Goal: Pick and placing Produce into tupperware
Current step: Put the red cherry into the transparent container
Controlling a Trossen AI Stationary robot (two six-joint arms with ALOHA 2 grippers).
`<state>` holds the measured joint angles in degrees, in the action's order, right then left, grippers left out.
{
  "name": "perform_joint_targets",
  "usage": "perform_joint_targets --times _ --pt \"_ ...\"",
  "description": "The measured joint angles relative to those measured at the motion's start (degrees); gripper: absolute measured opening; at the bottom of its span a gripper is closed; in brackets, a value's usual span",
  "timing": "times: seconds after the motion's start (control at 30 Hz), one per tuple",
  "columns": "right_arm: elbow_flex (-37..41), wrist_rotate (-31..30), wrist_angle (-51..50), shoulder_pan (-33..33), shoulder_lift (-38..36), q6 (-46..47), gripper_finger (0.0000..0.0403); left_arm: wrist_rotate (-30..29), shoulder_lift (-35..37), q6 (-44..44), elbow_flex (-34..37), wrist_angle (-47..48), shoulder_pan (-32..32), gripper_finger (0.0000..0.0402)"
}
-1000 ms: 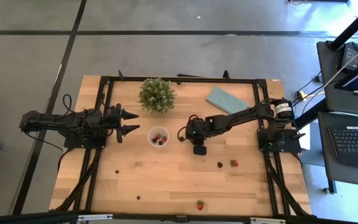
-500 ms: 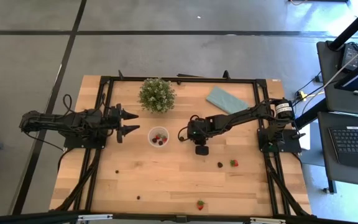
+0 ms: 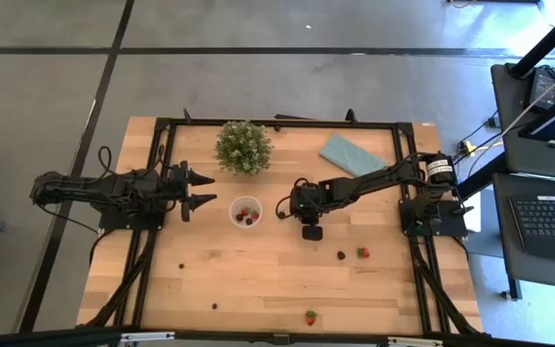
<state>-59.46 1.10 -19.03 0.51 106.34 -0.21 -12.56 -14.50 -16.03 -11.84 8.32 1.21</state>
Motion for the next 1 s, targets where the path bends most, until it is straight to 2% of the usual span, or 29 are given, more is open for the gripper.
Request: perform_joint_targets --times 0.33,1.0 --pt "0.00 0.26 0.00 0.00 -0.03 -0.08 0.0077 -0.02 0.00 -0.04 0.00 0.00 0.00 0.0250" --pt "-0.74 0.07 1.75 -0.52 -0.09 7.53 0.0077 0.00 0.00 -0.11 0.00 0.00 0.00 0.0250"
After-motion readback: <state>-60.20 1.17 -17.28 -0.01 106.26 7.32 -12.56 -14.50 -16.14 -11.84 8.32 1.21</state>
